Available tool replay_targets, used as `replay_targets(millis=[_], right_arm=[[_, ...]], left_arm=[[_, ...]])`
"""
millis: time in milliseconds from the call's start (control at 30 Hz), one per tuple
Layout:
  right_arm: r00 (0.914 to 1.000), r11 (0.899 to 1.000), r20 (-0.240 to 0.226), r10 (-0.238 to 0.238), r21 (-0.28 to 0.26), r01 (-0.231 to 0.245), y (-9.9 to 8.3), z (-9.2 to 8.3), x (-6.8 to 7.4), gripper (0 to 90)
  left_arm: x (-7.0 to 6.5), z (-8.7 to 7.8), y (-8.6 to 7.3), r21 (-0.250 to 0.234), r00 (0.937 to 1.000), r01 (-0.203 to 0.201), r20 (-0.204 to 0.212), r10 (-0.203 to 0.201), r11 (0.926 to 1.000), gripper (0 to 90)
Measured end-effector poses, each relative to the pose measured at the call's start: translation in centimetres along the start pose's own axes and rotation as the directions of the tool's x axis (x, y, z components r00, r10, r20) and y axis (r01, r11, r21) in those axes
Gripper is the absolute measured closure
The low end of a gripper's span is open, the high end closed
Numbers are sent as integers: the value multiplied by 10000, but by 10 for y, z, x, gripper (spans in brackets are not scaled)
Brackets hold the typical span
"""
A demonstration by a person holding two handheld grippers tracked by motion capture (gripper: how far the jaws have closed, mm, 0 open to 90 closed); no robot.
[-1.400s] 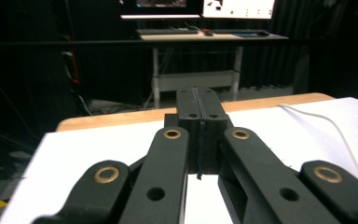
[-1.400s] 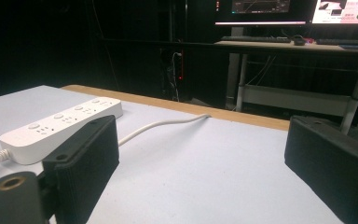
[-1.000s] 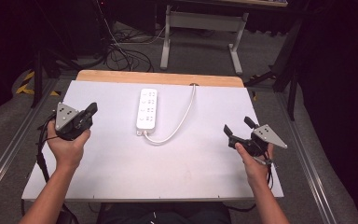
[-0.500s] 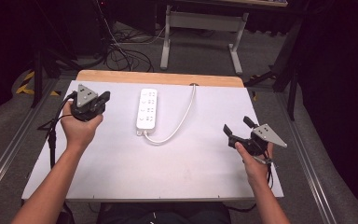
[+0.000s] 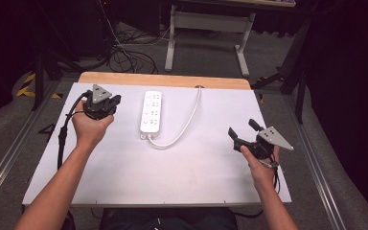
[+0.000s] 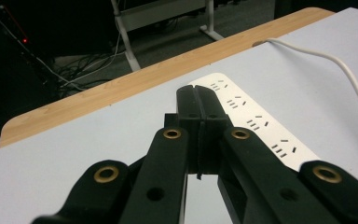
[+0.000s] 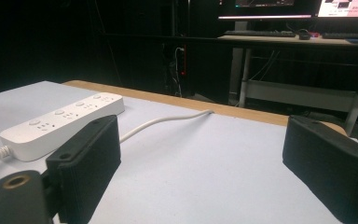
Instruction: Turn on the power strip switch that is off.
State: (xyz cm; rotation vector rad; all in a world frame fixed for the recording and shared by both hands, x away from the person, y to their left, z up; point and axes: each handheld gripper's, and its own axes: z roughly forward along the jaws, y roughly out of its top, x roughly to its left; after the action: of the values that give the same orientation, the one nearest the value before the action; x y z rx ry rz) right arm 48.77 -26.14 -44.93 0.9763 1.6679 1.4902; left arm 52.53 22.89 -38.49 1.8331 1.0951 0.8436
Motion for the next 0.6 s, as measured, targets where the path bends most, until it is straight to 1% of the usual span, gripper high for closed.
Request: replay_targets(millis=[33,100,133,233,267,367,500,600], right_arm=[[10000,10000,-39,6,13,-6,0,0,1,116],[9999,9999,-72,-120,40,120,0,1,2,116],[9999,9999,-88,-127,32,127,1,1,2,116],[9999,10000,-50,-96,25,96,1,1,1,117],[9999,10000,-41,-95,28,95,1,1,1,117],[10000,9999,-54,-75,78,75,1,2,0,117],[9999,9999,-54,-84,119,85,1,2,0,118],[9999,9998,-103,-85,183,87,0,3,0,119]], left_arm=[[1,1,1,75,10000,-39,67,39,10000,900],[1,4,3,151,9999,-160,23,160,9998,900],[1,5,4,209,9998,-185,85,184,9996,900],[0,10,8,376,9993,-360,60,358,9986,900],[-1,13,9,419,9995,-288,137,283,9987,900],[-3,20,11,629,9990,-401,204,389,9972,900],[-5,26,14,712,9991,-364,256,346,9968,900],[-5,37,15,1098,9985,-444,380,405,9930,900]])
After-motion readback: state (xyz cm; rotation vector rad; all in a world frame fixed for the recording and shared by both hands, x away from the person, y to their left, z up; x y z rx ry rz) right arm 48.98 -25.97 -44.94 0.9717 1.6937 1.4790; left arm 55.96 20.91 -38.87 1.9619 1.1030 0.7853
